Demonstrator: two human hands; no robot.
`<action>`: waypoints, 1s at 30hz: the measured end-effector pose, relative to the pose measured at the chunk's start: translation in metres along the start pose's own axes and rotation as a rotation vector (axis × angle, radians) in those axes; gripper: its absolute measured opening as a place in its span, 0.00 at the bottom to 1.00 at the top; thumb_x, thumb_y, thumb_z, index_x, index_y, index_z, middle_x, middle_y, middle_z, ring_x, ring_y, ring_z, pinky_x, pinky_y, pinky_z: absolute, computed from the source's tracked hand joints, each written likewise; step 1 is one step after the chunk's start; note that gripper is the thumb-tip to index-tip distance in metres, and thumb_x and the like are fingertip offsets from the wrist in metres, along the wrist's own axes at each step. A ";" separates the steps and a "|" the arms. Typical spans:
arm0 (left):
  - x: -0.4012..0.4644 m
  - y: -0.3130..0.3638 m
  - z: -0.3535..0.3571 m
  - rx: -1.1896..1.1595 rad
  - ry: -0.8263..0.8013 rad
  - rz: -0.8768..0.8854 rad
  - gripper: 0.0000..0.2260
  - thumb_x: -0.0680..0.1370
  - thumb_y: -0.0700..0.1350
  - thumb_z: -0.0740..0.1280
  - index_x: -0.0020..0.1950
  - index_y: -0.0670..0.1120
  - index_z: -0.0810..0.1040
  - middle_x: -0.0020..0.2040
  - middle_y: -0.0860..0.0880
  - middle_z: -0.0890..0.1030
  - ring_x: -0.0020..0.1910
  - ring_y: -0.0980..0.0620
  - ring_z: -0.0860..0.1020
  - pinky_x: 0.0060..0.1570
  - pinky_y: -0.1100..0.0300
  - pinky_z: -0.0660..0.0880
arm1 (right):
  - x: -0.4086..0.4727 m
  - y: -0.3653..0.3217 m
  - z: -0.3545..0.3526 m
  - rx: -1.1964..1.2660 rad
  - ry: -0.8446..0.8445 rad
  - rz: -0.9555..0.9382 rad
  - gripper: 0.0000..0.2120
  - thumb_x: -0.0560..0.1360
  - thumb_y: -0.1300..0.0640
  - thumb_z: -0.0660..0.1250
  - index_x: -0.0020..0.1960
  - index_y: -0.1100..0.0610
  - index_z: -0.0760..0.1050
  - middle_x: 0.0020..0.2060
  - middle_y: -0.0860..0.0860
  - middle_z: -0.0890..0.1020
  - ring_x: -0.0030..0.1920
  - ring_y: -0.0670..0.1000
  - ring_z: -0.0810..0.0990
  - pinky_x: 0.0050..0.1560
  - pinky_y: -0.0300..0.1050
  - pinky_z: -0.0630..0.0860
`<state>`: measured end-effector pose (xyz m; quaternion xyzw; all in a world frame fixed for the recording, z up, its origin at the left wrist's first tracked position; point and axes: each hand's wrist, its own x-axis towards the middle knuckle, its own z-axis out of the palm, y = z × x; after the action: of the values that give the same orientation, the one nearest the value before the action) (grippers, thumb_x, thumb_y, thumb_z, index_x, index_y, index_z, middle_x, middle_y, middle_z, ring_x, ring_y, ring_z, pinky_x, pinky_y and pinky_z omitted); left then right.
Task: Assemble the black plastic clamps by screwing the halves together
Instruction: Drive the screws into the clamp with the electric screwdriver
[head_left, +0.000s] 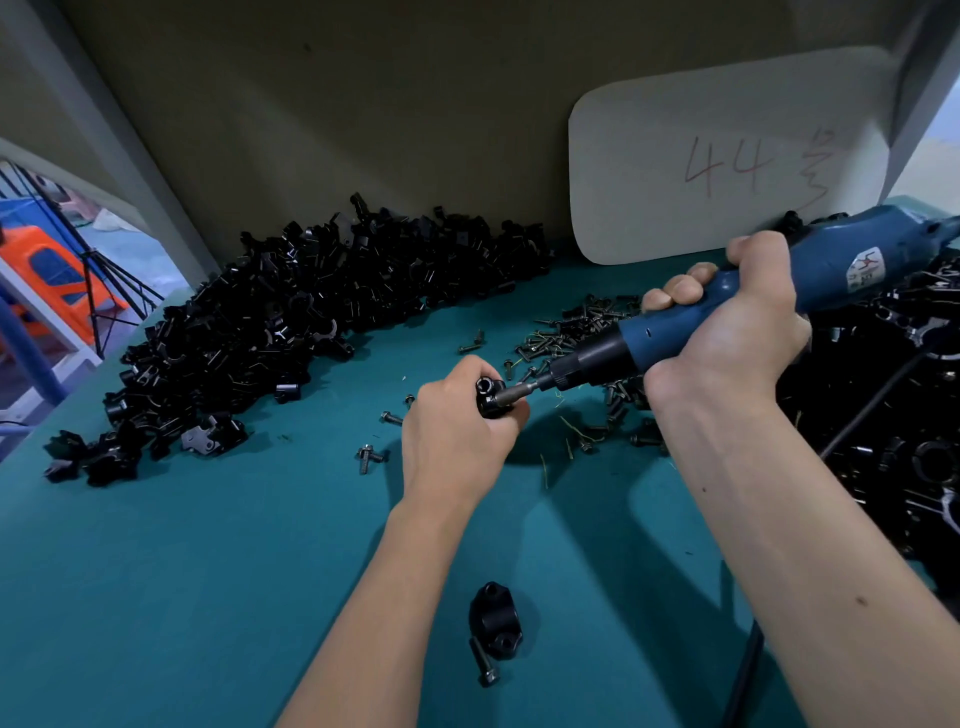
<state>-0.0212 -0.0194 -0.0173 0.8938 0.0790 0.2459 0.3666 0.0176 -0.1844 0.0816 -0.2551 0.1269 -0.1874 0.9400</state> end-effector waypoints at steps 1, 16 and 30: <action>0.000 0.000 0.000 0.009 0.009 -0.010 0.09 0.70 0.53 0.74 0.44 0.55 0.76 0.33 0.54 0.78 0.34 0.48 0.77 0.33 0.56 0.72 | -0.001 0.001 0.000 0.003 -0.010 -0.008 0.10 0.75 0.65 0.66 0.41 0.57 0.64 0.28 0.51 0.70 0.25 0.50 0.68 0.29 0.43 0.68; 0.012 -0.007 -0.008 -0.472 0.143 -0.119 0.10 0.77 0.45 0.74 0.40 0.47 0.76 0.31 0.56 0.75 0.32 0.56 0.71 0.36 0.59 0.69 | 0.015 -0.013 -0.008 0.142 -0.209 0.288 0.14 0.78 0.52 0.69 0.39 0.55 0.67 0.29 0.47 0.70 0.26 0.45 0.68 0.28 0.39 0.69; 0.019 -0.009 -0.016 -1.129 0.062 -0.454 0.09 0.88 0.49 0.55 0.53 0.46 0.68 0.34 0.47 0.80 0.27 0.52 0.70 0.27 0.61 0.68 | -0.002 0.040 -0.027 -1.031 -0.479 0.321 0.21 0.73 0.66 0.72 0.59 0.55 0.65 0.53 0.59 0.80 0.37 0.53 0.83 0.37 0.48 0.83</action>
<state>-0.0129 0.0031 -0.0065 0.5146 0.1355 0.1914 0.8247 0.0186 -0.1631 0.0379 -0.6919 0.0227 0.1057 0.7139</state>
